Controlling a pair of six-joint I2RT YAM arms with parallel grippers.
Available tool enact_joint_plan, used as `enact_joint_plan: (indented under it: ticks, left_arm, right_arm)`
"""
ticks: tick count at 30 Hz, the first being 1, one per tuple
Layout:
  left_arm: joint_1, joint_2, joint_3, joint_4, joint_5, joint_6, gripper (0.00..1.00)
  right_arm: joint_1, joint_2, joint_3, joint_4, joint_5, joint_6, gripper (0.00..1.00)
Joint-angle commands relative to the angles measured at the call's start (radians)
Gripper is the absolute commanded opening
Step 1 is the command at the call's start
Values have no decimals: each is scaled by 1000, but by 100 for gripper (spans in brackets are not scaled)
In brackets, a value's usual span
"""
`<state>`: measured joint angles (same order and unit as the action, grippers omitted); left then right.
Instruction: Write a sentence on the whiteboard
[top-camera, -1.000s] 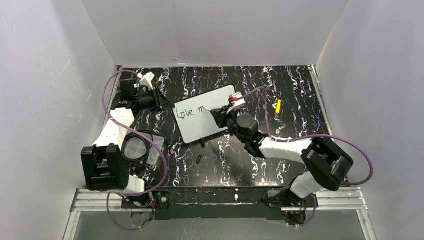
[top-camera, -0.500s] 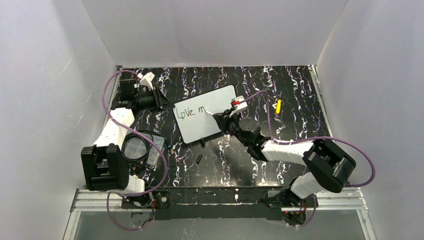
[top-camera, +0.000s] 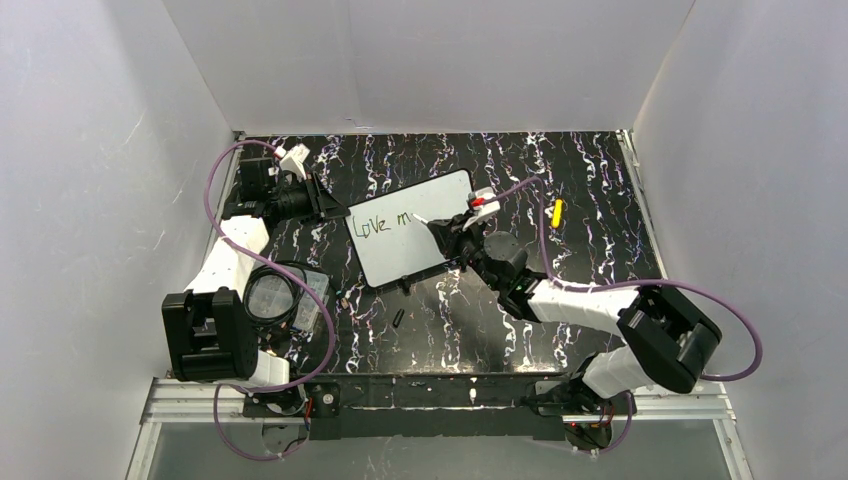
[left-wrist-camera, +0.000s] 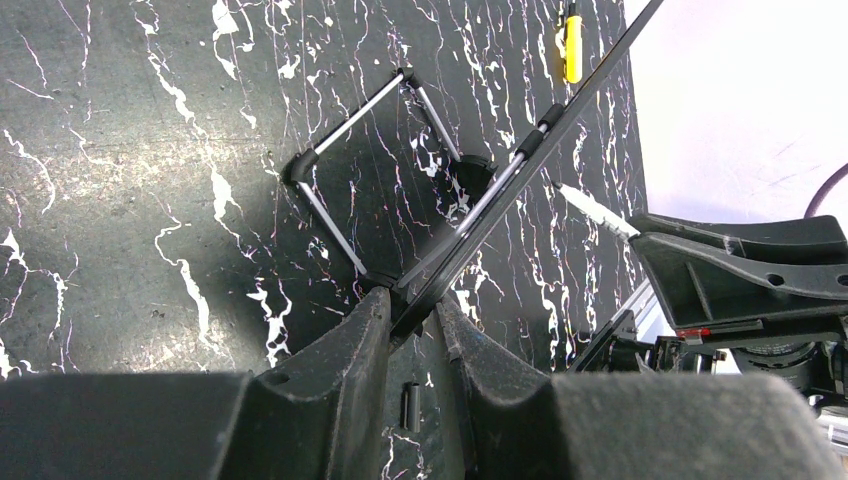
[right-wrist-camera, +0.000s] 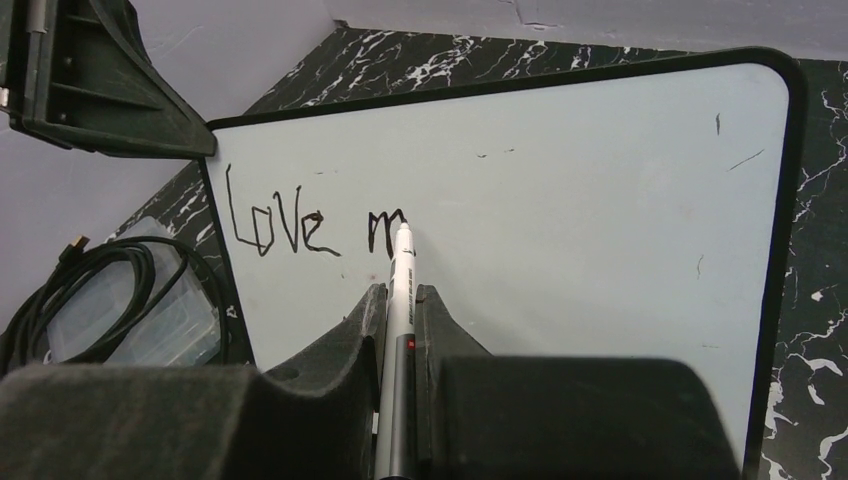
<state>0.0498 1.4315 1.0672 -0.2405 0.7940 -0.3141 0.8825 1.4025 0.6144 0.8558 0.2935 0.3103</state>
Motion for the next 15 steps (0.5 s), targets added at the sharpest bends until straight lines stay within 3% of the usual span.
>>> enact_joint_plan:
  ticks: [1, 15]
  left_arm:
    - [-4, -9, 34, -25, 34, 3, 20]
    - [-4, -4, 36, -25, 36, 3, 20]
  right_arm:
    - [-10, 33, 50, 40, 22, -16, 1]
    - [-19, 71, 65, 75, 41, -39, 1]
